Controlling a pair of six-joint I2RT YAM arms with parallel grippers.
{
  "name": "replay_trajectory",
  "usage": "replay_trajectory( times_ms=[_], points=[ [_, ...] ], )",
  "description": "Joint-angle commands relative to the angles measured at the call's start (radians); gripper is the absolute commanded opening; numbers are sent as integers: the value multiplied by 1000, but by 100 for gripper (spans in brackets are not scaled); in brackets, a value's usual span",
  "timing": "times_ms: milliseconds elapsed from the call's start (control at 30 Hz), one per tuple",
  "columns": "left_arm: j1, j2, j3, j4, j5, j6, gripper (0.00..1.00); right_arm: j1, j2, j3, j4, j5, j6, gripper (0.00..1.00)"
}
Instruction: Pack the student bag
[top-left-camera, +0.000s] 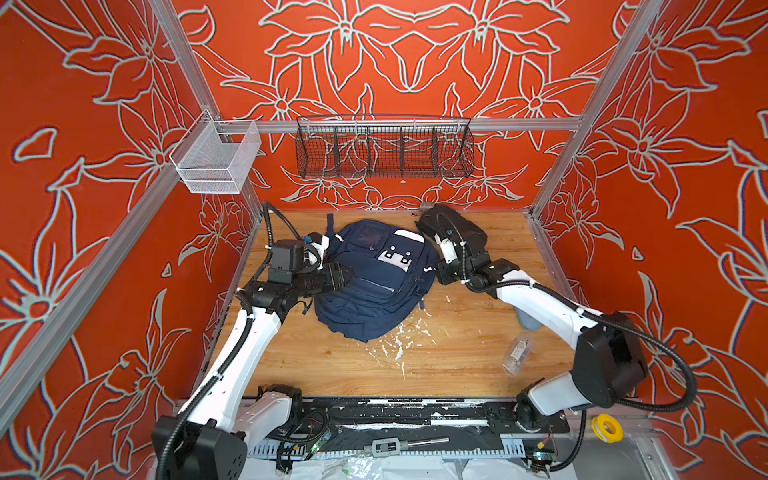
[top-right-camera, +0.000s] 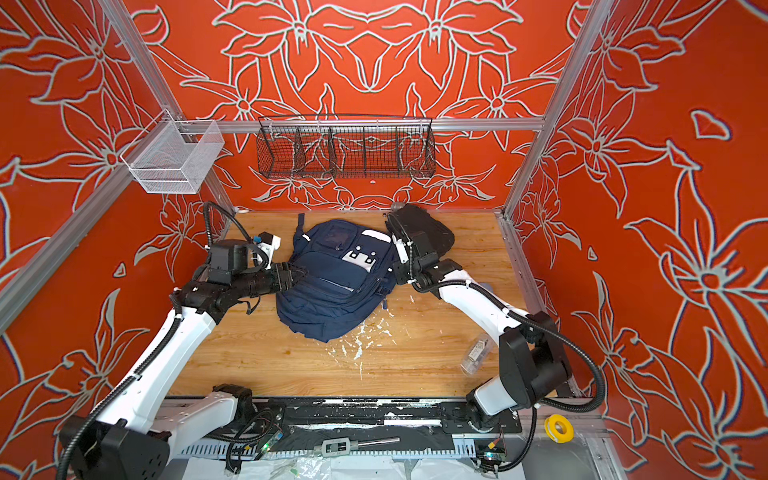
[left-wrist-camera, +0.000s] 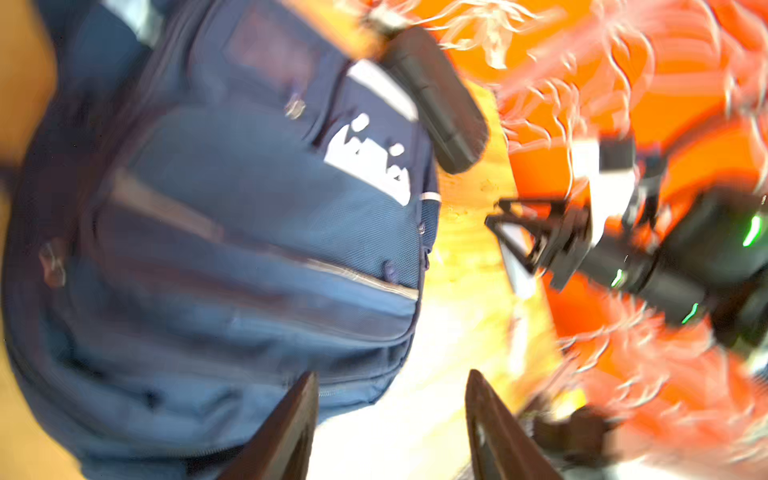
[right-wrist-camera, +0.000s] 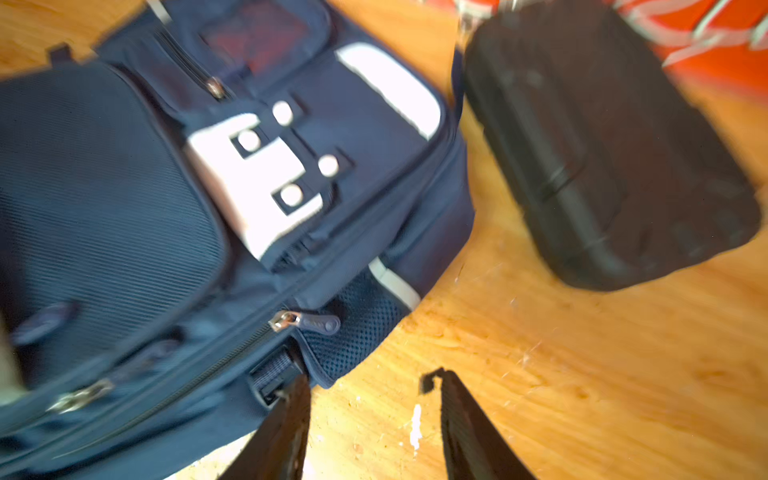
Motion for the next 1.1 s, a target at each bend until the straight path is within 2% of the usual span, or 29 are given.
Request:
replay_trajectory(
  times_ms=[0,100,200,300,367,467,667,800,900,1067],
  points=[
    [-60,12,3,3,4,598,56,3,6,58,-68,-5,-73,53],
    [-97,41,-20,-13,33,1002,56,4,-11,55,-50,-34,-61,53],
    [-99,97,-34,6,64,1197,52,2,-26,46,-55,-13,-31,53],
    [-123,157,-55,55,32,1313,53,2,-43,43,-84,-4,-14,53],
    [-135,197,-66,113,29,1340,54,2,-56,33,-82,-4,-8,53],
    [-148,274,-18,65,52,1414,56,2,-66,24,-93,-4,-7,53],
    [-165,318,-43,52,-17,1519,58,3,-88,-24,-96,4,22,53],
    [-184,346,-83,135,-104,1525,59,2,-91,-32,-86,6,14,53],
    [-194,373,-46,131,-111,1491,59,2,-92,-44,-52,-55,-22,53],
    [-203,405,-26,92,-139,1539,60,3,-147,-158,116,-151,-69,53]
  ],
)
